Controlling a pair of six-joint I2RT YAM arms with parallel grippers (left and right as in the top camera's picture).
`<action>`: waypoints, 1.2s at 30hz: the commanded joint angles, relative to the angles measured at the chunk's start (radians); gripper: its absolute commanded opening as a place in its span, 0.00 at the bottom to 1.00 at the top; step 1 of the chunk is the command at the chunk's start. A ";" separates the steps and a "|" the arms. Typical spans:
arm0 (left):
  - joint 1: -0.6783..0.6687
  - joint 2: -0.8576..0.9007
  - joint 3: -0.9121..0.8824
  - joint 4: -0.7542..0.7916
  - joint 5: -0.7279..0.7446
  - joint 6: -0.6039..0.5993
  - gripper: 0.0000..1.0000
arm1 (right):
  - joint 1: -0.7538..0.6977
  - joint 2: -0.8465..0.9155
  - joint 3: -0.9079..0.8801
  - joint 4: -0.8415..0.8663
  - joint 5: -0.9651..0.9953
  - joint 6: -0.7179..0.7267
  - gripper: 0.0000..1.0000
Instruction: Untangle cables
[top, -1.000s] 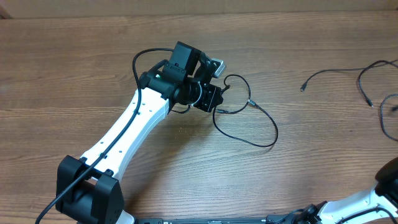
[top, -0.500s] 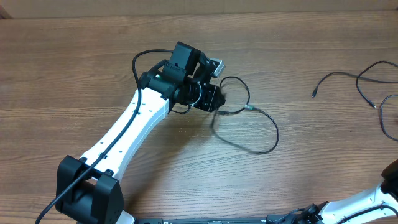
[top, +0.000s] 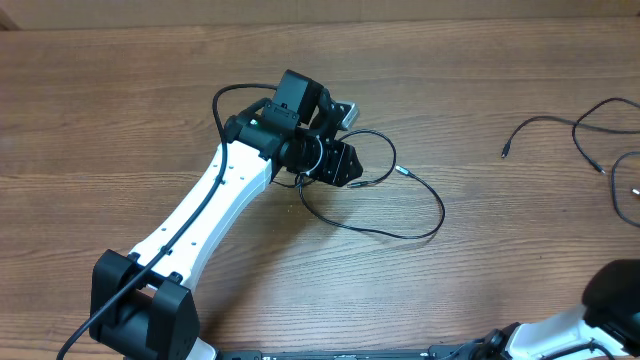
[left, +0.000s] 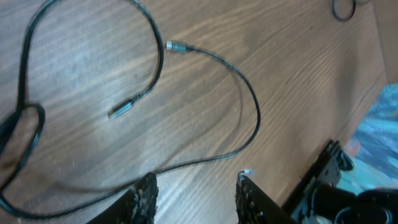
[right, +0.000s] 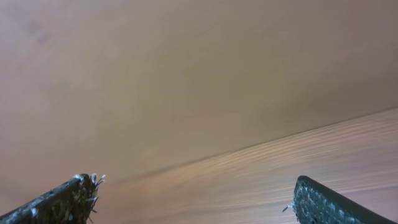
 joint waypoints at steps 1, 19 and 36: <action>-0.011 -0.033 0.002 -0.017 -0.015 0.005 0.41 | 0.111 -0.013 0.016 -0.060 -0.034 0.010 1.00; -0.011 -0.042 -0.014 -0.181 -0.432 -0.103 0.38 | 0.413 -0.013 0.011 -0.356 0.186 -0.024 1.00; -0.011 -0.042 -0.228 0.117 -0.476 0.153 0.39 | 0.413 -0.013 0.011 -0.395 0.028 -0.082 1.00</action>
